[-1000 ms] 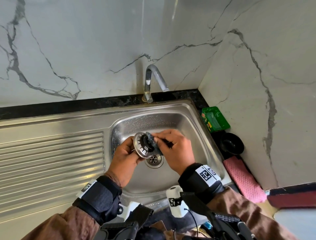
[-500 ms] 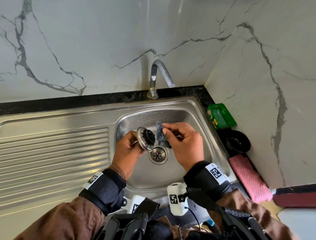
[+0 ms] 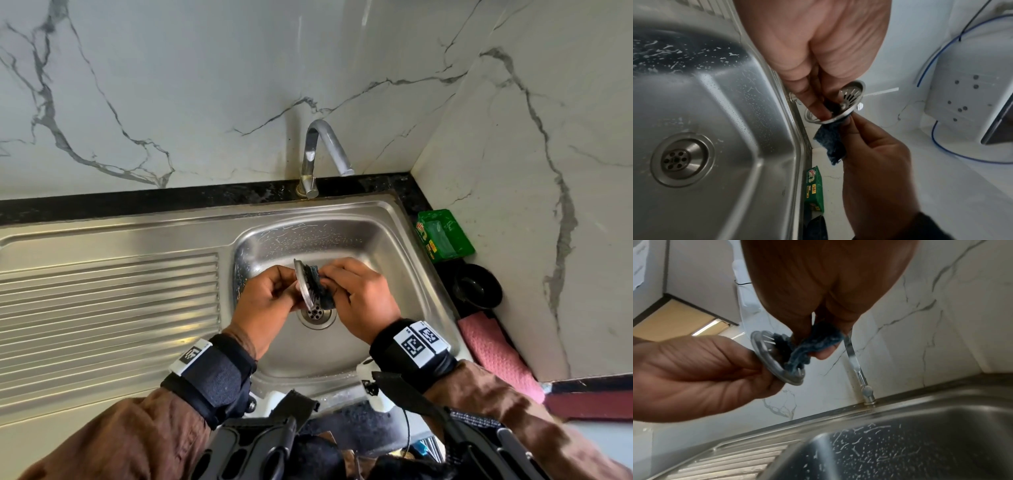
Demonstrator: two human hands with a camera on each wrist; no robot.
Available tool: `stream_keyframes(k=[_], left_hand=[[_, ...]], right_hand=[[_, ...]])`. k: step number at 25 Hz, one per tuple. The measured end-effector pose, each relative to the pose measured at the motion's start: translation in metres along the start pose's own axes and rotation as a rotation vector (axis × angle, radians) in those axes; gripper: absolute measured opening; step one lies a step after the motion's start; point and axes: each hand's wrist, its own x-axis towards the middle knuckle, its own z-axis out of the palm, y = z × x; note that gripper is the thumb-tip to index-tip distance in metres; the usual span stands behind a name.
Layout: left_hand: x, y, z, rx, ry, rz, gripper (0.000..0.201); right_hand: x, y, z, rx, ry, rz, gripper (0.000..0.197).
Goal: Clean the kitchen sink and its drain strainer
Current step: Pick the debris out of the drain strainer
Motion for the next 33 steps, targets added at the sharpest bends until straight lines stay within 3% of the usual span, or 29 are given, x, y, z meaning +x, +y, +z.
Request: stream_keyframes(k=[3,5,7,9,11,12,14,17,19,22,30,33], left_hand=[[0.003,-0.006,-0.003,0.272,0.024,0.16,0.013],[0.002,-0.008,-0.006,0.497,0.034,0.344,0.018],[0.001,-0.007,-0.01,0.688,0.027,0.55,0.023],[-0.001,-0.006,-0.012,0.837,-0.034,0.674,0.029],[-0.002,-0.005,-0.014,0.941,-0.104,0.683,0.036],[-0.002,-0.006,-0.014,0.962,-0.112,0.667,0.038],[-0.003,-0.01,-0.013,0.934,-0.072,0.619,0.036],[-0.007,-0.011,-0.002,0.852,0.046,0.475,0.022],[-0.006,-0.007,0.007,0.785,0.093,0.312,0.016],[0.001,0.0,0.014,0.719,0.079,0.079,0.018],[0.007,0.001,0.04,0.489,0.018,-0.149,0.023],[0.012,-0.002,0.051,0.487,-0.005,-0.218,0.021]], right_hand=[[-0.001,-0.005,0.008,0.043,0.022,0.127,0.02],[0.002,-0.011,0.007,0.037,-0.038,0.244,0.019],[0.007,-0.015,0.006,0.088,-0.208,0.485,0.02],[0.007,-0.018,0.007,0.294,-0.319,0.803,0.02],[0.006,-0.019,0.008,0.527,-0.37,1.042,0.019],[0.005,-0.019,0.008,0.585,-0.403,1.081,0.019],[0.007,-0.016,0.006,0.521,-0.487,1.03,0.024],[0.011,-0.017,0.001,0.157,-0.564,0.792,0.03],[0.007,-0.018,0.001,-0.01,-0.491,0.582,0.024],[-0.008,-0.01,0.0,-0.063,-0.322,0.326,0.017],[-0.036,0.013,-0.02,-0.075,-0.165,0.159,0.026],[-0.042,0.026,-0.027,-0.077,-0.151,0.122,0.014]])
